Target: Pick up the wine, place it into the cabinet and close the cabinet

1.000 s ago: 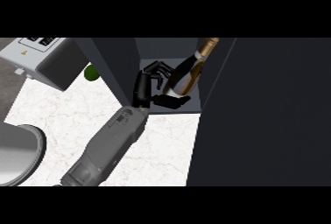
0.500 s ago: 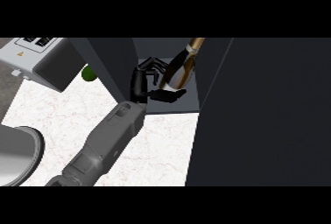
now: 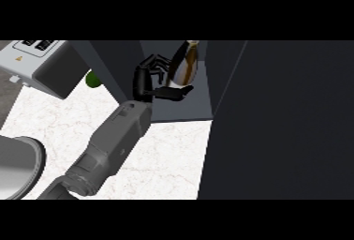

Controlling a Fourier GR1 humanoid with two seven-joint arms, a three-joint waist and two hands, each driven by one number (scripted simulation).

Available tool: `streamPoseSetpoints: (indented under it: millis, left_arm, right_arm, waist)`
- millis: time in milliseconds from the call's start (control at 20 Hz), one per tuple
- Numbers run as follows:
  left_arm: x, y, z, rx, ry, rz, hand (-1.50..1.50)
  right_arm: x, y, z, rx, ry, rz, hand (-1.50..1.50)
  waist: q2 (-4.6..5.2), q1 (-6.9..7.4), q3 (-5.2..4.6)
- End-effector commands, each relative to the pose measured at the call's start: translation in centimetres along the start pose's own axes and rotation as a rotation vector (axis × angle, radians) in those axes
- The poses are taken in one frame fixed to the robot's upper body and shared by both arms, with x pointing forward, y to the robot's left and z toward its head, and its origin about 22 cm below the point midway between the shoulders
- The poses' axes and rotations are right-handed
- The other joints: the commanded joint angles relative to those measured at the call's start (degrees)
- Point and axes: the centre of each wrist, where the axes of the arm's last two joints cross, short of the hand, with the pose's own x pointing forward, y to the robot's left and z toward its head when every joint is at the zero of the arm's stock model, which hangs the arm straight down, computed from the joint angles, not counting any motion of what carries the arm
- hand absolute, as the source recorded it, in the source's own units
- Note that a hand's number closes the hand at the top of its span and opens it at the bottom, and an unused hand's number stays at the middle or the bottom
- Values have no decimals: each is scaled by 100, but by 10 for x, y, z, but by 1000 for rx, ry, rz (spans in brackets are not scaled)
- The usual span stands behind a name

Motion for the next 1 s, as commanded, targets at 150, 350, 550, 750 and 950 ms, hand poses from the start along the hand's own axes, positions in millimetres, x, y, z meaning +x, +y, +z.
streamPoseSetpoints:
  millis: [150, 350, 550, 750, 950]
  left_arm:
    - [-1, 2, -7, 31, -13, -42, 150]
    - [23, -12, -27, 81, -8, -150, 150]
    - [7, 0, -17, 81, 13, -235, 150]
    - [17, 4, -30, 60, 29, -221, 150]
    - [13, 10, -28, 103, 49, -267, 150]
  right_arm:
    - [6, 7, 17, 54, -19, -44, -150]
    - [4, 2, 5, 50, -26, -43, -150]
    - [-1, 7, 10, 78, -14, -37, -150]
    - [-7, 4, 3, 60, -13, -43, -150]
    - [0, 10, 2, 66, -39, -45, -150]
  waist:
    - [32, -72, -2]
    - [32, -81, 4]
    - [71, -156, 3]
    - [81, -121, 4]
    - [115, -230, -4]
